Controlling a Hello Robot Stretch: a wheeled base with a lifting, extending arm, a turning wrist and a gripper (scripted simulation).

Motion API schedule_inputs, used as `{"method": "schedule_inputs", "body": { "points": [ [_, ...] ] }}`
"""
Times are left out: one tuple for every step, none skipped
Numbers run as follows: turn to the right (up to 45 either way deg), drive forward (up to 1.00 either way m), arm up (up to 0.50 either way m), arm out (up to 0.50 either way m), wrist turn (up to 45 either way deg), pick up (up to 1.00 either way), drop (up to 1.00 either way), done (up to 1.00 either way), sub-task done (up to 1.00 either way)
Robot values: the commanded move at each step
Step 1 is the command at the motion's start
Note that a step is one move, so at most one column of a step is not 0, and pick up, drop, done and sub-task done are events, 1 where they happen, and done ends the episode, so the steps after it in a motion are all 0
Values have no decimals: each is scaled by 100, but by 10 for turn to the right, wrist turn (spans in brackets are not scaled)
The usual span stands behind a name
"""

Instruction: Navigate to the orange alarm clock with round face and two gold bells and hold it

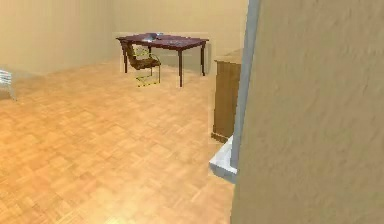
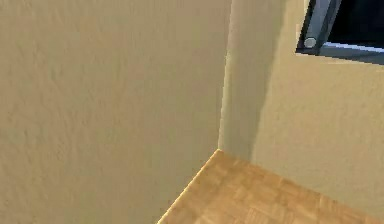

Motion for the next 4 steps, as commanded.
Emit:
{"method": "schedule_inputs", "body": {
  "points": [
    [-450, 0, 0, 0, 0, 0, 0, 0, 0],
    [-90, 0, 0, 0, 0, 0, 0, 0, 0],
    [0, 45, 0, 0, 0, 0, 0, 0, 0],
    [210, 0, 0, 0, 0, 0, 0, 0, 0]
  ]
}}
